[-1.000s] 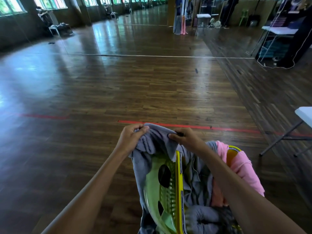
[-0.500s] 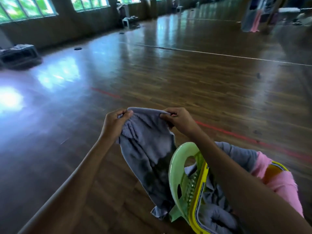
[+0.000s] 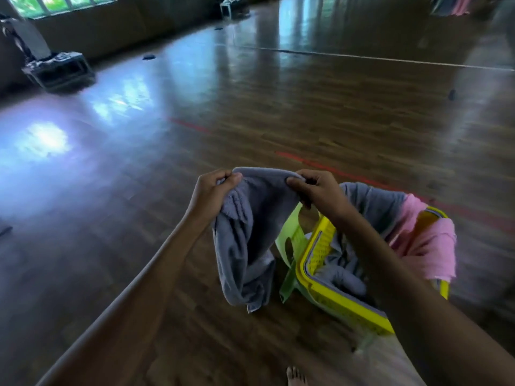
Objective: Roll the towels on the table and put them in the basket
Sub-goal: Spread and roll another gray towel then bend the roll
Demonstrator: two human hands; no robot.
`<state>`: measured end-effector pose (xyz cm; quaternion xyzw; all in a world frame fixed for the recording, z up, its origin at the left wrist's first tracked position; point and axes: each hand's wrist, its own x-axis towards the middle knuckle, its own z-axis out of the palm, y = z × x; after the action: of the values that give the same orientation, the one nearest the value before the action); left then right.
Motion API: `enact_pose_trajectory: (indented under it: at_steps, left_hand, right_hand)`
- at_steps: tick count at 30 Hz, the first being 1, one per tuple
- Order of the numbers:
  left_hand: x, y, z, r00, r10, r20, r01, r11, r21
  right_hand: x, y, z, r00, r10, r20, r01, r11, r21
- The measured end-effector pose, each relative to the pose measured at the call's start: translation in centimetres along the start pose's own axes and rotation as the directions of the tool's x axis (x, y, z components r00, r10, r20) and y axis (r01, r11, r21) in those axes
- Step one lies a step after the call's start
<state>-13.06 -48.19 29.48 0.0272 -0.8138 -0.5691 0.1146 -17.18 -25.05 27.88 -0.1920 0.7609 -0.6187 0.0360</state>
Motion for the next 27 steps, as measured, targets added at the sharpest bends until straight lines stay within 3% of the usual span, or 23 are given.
enact_pose_trajectory:
  at_steps: [5,10,16,27]
  left_hand:
    - [-5.1,2.7,4.4,0.989,0.052,0.137,-0.043,0.997,-0.066]
    - [-12.2,6.6,10.4,0.935,0.142,0.324,-0.097,0.984,-0.149]
    - [-18.6,12.7,20.0,0.809,0.269,0.523,-0.143,0.952,-0.269]
    - [-20.0,22.8,42.8,0.632,0.397,0.666,-0.156,0.907,-0.392]
  right_hand:
    - [-8.4,-1.1,-3.3,0.986,0.067,-0.151,-0.071,0.997,-0.024]
    - [-20.0,-3.4,-7.6,0.943,0.105,-0.316,-0.116,0.993,-0.015]
    - [-32.3,-5.6,-15.7,0.821,0.155,-0.549,-0.174,0.985,0.018]
    - [-42.1,-6.9,-35.0,0.593,0.073,-0.802,-0.236,0.968,-0.086]
